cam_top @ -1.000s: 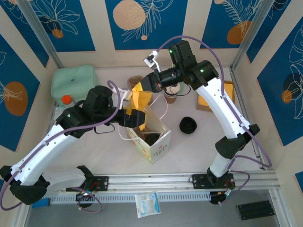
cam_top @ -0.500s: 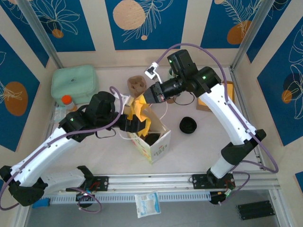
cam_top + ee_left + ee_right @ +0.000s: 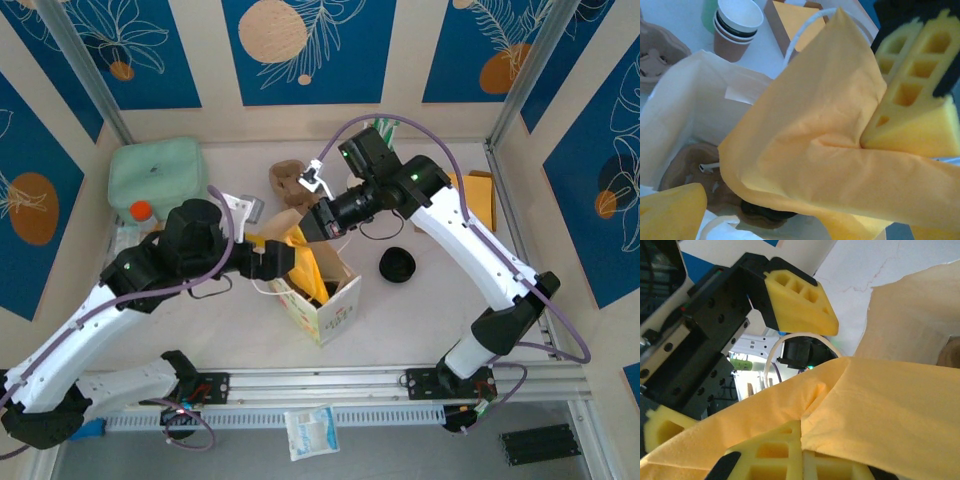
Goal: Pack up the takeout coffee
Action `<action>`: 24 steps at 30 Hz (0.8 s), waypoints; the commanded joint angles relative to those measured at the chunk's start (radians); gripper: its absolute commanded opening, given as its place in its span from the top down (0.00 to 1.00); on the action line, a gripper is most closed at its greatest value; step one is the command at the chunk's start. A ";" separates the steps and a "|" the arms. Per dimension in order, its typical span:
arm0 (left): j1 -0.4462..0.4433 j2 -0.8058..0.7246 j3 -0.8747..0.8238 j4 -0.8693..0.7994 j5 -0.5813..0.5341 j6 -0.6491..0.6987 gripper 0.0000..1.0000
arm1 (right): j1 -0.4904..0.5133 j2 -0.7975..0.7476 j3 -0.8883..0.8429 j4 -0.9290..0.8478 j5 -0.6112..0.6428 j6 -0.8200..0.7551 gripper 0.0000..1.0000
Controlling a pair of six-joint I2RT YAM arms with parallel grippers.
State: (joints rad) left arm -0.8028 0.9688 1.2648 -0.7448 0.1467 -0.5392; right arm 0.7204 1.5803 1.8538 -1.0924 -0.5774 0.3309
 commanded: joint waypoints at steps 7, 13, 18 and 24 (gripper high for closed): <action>-0.006 -0.060 -0.011 0.012 -0.147 -0.053 0.00 | 0.008 -0.034 0.019 -0.045 0.060 -0.034 0.62; -0.006 -0.047 -0.002 0.010 -0.147 -0.053 0.01 | 0.002 -0.039 0.036 -0.058 0.090 -0.039 0.57; -0.006 -0.016 0.020 -0.003 -0.138 -0.041 0.00 | -0.034 -0.062 0.030 -0.055 0.130 -0.024 0.49; -0.006 0.016 0.032 -0.009 -0.136 -0.025 0.01 | -0.105 -0.129 -0.003 -0.006 0.127 0.021 0.43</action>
State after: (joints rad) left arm -0.8028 0.9798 1.2652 -0.7452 0.0193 -0.5751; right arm 0.6361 1.5040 1.8565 -1.1130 -0.4438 0.3302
